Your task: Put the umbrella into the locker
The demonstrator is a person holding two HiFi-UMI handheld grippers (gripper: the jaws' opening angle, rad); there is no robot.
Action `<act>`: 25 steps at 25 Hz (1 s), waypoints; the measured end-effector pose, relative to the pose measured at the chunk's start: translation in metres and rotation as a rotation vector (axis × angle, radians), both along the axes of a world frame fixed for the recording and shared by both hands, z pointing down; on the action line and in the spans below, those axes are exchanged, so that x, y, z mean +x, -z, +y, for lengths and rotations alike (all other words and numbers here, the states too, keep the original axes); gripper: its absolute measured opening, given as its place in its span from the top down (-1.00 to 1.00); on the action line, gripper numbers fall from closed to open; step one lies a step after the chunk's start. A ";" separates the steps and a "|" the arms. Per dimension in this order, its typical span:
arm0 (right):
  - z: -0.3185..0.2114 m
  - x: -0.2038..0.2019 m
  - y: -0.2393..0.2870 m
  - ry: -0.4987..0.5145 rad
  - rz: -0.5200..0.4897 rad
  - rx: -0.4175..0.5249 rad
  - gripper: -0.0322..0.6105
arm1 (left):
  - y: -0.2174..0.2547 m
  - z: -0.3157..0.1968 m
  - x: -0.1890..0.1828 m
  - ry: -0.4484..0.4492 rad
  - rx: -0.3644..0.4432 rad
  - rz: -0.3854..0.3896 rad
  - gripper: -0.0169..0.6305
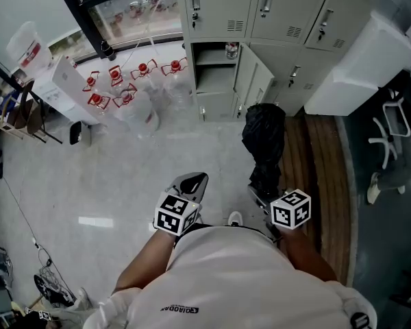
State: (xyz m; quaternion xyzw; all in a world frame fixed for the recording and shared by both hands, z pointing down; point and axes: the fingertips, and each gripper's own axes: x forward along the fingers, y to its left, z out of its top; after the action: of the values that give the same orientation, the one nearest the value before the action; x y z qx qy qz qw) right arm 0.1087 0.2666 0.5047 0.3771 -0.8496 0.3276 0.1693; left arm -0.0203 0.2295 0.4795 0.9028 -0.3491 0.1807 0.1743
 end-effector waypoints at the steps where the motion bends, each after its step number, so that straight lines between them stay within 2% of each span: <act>1: 0.000 0.004 -0.001 -0.002 0.011 0.000 0.69 | 0.000 0.000 0.001 0.003 -0.001 -0.002 0.90; 5: 0.000 0.024 -0.005 -0.013 0.048 0.000 0.69 | -0.004 0.003 0.011 0.011 -0.002 -0.014 0.90; 9: 0.002 0.041 -0.007 -0.012 0.033 -0.012 0.69 | -0.005 0.002 0.025 0.030 -0.008 -0.020 0.90; 17: 0.005 0.065 -0.023 0.056 0.034 -0.037 0.69 | -0.002 0.004 0.067 0.047 0.016 -0.019 0.90; 22: -0.003 0.077 -0.037 0.090 0.043 -0.052 0.69 | -0.014 0.007 0.075 0.099 -0.048 0.000 0.90; 25: -0.009 0.076 -0.038 0.102 0.039 -0.057 0.69 | -0.012 0.008 0.073 0.085 -0.024 -0.046 0.90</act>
State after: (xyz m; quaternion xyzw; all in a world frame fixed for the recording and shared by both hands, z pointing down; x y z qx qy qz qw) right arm 0.1846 0.2574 0.5429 0.3347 -0.8546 0.3351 0.2131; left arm 0.0525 0.2371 0.4920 0.8806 -0.3889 0.1980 0.1845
